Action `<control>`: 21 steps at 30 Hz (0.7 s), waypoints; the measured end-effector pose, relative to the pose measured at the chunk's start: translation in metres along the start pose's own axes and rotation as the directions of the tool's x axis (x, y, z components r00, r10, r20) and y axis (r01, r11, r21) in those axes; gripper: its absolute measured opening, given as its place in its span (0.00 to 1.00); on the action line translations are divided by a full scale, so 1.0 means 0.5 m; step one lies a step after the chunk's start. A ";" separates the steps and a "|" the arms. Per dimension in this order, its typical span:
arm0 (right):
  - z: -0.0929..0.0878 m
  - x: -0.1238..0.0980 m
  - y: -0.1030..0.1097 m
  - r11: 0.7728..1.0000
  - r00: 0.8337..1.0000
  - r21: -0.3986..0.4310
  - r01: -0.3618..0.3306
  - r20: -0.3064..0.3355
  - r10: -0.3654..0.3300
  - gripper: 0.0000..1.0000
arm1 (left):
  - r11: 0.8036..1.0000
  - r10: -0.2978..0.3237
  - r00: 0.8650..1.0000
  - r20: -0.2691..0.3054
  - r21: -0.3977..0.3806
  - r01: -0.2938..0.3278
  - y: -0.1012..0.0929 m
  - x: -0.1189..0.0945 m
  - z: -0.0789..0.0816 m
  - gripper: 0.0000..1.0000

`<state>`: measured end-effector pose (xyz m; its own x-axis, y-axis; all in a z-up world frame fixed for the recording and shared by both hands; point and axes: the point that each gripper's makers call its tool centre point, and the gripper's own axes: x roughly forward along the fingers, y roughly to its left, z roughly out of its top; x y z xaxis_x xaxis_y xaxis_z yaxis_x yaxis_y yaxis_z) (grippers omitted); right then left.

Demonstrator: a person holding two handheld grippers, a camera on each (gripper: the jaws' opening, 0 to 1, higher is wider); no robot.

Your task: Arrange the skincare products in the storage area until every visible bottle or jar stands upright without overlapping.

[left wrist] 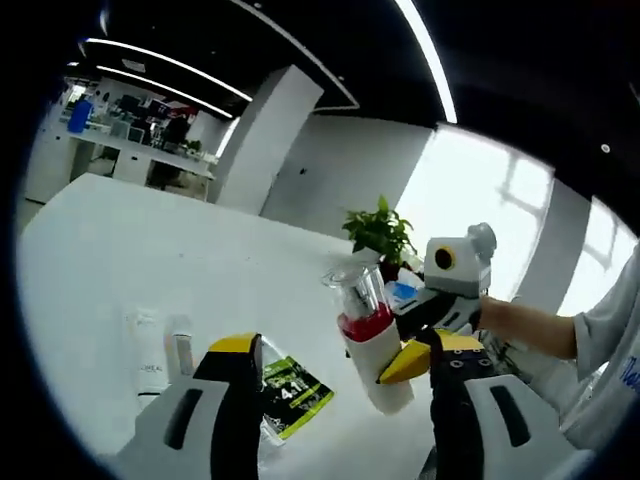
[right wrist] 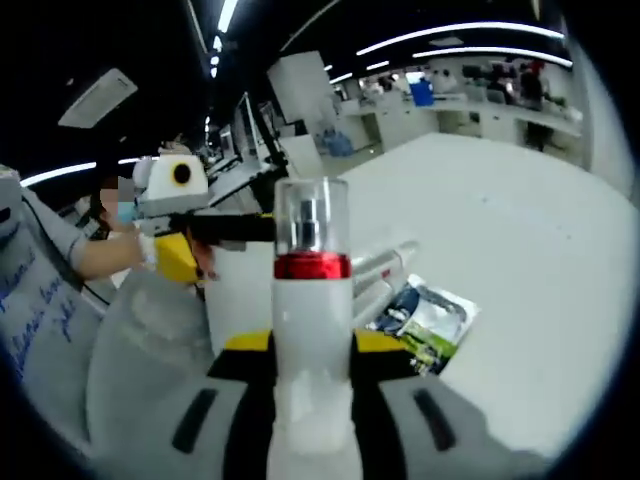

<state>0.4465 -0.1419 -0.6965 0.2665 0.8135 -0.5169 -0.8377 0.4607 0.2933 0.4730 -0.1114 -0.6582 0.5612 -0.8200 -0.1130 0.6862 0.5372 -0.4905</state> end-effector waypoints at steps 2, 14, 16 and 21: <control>-0.006 -0.002 0.012 1.000 1.000 0.007 -0.011 0.009 0.011 0.27 | 1.000 -0.020 1.000 -0.017 0.002 0.020 -0.009 0.013 -0.008 0.64; -0.024 -0.023 0.062 0.986 0.983 0.060 -0.154 0.112 0.147 0.27 | 0.971 -0.239 0.965 -0.111 -0.041 0.236 -0.098 0.060 -0.058 0.59; -0.025 -0.028 0.064 0.983 0.977 0.058 -0.173 0.134 0.164 0.27 | 0.966 -0.258 0.959 -0.114 -0.047 0.255 -0.106 0.062 -0.062 0.56; -0.030 -0.031 0.064 0.979 0.972 0.079 -0.189 0.158 0.174 0.27 | 0.957 -0.289 0.949 -0.125 -0.067 0.283 -0.118 0.065 -0.070 0.47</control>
<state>0.4082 -0.1449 -0.6913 0.1881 0.9271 -0.3243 -0.8325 0.3257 0.4482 0.4346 -0.1767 -0.6630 0.2762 -0.9583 -0.0739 0.7841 0.2691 -0.5593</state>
